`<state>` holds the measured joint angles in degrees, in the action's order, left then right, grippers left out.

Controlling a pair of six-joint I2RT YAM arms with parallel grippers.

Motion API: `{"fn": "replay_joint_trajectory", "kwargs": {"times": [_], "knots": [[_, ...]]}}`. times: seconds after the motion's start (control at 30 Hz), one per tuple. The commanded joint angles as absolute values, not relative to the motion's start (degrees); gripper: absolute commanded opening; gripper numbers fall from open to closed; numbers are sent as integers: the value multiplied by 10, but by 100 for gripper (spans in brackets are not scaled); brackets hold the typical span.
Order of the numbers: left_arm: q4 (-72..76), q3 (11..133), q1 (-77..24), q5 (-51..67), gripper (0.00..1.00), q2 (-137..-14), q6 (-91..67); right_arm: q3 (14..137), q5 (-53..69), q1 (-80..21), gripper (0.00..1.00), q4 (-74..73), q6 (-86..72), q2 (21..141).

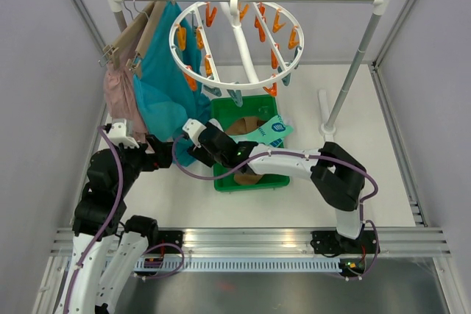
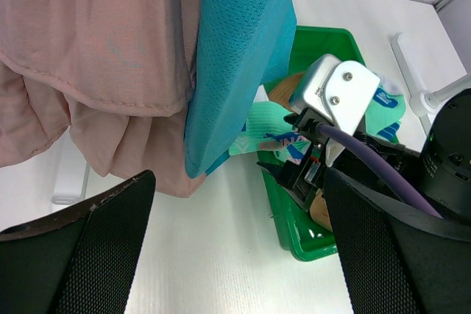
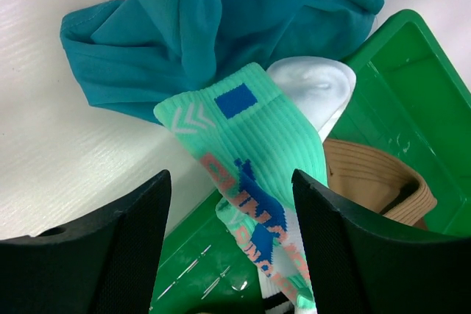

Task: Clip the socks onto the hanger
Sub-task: Pick up the sock from the bin.

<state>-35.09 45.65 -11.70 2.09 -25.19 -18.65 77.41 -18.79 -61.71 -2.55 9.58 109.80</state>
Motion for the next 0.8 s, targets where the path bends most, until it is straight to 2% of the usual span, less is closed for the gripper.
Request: {"fn": "replay_joint_trajectory", "kwargs": {"times": [0.0,0.43,0.77], "knots": [[-340,454,-114,32,100,-257,-197,803,-183,-628,73,-36,112,1111],[-341,454,-114,33,100,-258,-197,839,-219,-629,70,-41,136,1158],[-341,454,-114,32,100,-258,-197,860,-235,-630,52,-46,156,1182]]}}
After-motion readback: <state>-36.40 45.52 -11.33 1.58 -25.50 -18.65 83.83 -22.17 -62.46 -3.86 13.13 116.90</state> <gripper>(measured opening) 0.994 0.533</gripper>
